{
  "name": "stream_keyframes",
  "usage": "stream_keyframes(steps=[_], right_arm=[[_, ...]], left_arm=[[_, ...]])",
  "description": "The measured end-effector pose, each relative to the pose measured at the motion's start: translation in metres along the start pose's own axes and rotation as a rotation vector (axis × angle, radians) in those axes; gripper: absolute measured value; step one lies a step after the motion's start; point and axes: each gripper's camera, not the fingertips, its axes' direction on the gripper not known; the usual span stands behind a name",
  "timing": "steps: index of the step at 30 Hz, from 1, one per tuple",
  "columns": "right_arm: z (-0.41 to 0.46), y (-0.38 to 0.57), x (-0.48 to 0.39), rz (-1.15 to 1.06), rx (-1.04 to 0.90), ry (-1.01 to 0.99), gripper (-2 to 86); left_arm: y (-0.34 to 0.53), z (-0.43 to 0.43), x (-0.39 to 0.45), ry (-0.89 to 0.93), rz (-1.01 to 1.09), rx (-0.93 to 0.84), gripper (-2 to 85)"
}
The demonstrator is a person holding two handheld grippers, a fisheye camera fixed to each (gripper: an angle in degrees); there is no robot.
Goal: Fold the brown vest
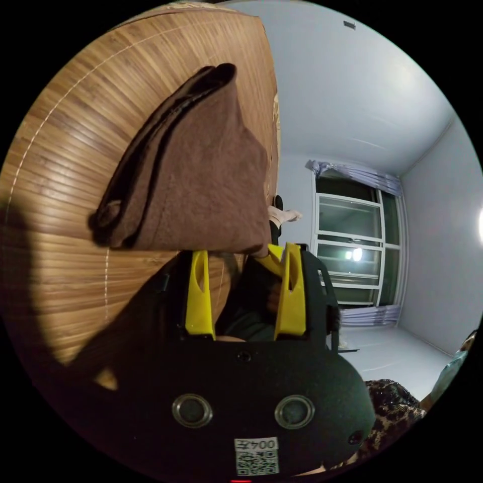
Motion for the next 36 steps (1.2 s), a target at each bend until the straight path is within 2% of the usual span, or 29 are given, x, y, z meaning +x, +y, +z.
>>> stream_keyframes(steps=[3, 9, 12, 14, 19, 22, 25, 28, 36], right_arm=[[0.007, 0.031, -0.014, 0.003, 0.005, -0.012, 6.5], [0.015, 0.095, -0.039, 0.021, 0.072, 0.011, 7.1], [0.008, 0.129, -0.041, 0.064, 0.176, -0.069, 11.9], [0.017, 0.15, -0.04, 0.116, 0.186, -0.086, 19.2], [0.056, 0.186, -0.045, 0.139, 0.167, -0.148, 22.9], [0.087, 0.211, -0.049, 0.151, 0.146, -0.18, 21.4], [0.119, 0.237, -0.066, 0.104, 0.109, -0.222, 15.0], [0.131, 0.275, -0.101, 0.048, 0.183, -0.127, 8.1], [0.132, 0.385, -0.209, -0.081, 0.242, 0.168, 6.6]], left_arm=[[-0.005, -0.015, -0.011, 0.011, -0.021, 0.027, 19.0], [-0.014, -0.04, -0.038, 0.039, -0.124, 0.01, 10.9], [-0.017, -0.055, -0.043, 0.117, -0.147, -0.006, 8.1], [-0.017, -0.065, -0.046, 0.156, -0.145, -0.031, 7.0], [-0.017, -0.077, -0.054, 0.213, -0.153, -0.08, 6.1], [-0.018, -0.085, -0.059, 0.226, -0.155, -0.107, 6.2], [-0.021, -0.094, -0.065, 0.232, -0.145, -0.126, 6.7], [-0.027, -0.102, -0.068, 0.242, -0.125, -0.152, 8.0], [-0.039, -0.102, -0.075, 0.355, -0.074, -0.261, 11.2]])
